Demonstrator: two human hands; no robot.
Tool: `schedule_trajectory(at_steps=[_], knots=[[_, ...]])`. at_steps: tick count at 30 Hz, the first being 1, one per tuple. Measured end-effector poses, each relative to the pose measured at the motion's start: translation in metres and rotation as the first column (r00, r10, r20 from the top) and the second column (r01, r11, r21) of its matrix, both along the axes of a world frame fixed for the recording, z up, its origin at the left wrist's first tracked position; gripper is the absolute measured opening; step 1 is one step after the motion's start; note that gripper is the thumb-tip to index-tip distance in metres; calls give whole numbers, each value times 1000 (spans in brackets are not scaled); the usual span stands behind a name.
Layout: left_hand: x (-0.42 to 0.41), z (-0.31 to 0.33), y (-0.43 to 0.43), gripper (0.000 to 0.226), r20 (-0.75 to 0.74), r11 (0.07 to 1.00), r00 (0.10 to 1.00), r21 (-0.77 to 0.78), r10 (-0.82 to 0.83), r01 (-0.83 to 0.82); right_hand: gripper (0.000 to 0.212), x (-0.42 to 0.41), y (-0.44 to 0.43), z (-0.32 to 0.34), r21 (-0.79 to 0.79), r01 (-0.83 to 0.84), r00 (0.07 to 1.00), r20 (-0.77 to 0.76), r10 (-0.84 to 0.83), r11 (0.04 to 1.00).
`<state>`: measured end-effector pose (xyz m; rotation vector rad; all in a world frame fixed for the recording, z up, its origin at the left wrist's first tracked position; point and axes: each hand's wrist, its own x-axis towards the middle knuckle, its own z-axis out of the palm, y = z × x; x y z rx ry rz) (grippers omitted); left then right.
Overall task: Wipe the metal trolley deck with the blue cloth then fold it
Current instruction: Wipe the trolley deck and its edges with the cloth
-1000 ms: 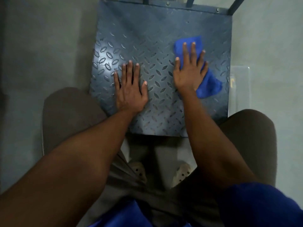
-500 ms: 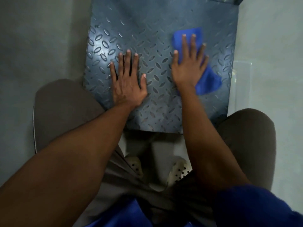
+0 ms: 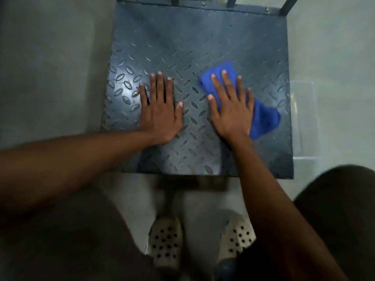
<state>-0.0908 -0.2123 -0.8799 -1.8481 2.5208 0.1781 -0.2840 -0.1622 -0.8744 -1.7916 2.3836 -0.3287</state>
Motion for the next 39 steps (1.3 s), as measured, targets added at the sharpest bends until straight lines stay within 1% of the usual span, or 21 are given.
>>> schedule_trajectory(at_steps=[1,3,5,8,12,15,17,19,22,25,27,29,30,33,36,39], knots=[[0,16,12,80,-5,999,999,14,-38,38,57,-3,5,16,-6,25,1000,-18,-26,1000],[2,47,41,80,-64,993,994,64,-94,98,58,-7,22,50,-7,41,997,-59,-41,999],[7,77,57,80,-111,992,989,74,-98,106,59,-10,32,78,-15,23,996,-87,-24,1000],[17,103,56,78,-111,995,991,54,-80,87,60,-7,28,99,-11,3,997,-78,-3,1000],[17,90,69,74,-117,997,993,81,9,1,59,21,48,90,62,29,1000,-8,-28,998],[20,69,88,74,-106,990,994,138,6,9,59,33,103,80,147,-26,1000,11,24,989],[30,60,93,75,-88,986,996,167,-1,15,59,29,132,76,194,13,1000,0,-13,981],[36,56,87,75,-78,985,997,172,-9,22,60,18,121,70,196,83,997,-15,-82,977],[38,55,78,74,-84,985,996,170,15,-1,60,17,60,54,178,126,992,-27,-123,976],[36,53,87,73,-99,985,995,170,32,-14,59,42,22,45,214,22,1000,15,-25,977],[34,52,94,72,-121,988,992,152,24,-5,58,60,32,50,204,-74,997,38,68,976],[33,55,98,72,-130,993,991,121,26,-10,57,65,63,60,173,-111,994,30,107,979],[33,58,98,72,-134,994,991,108,28,-13,57,61,81,66,161,-87,996,16,86,983],[33,71,92,73,-144,998,990,68,4,6,58,33,112,81,149,64,998,-23,-61,987],[35,76,87,73,-143,999,989,38,-22,27,59,7,88,77,102,150,989,-21,-148,984],[41,60,87,74,-122,998,992,35,-38,43,59,22,47,58,96,185,982,25,-188,978]])
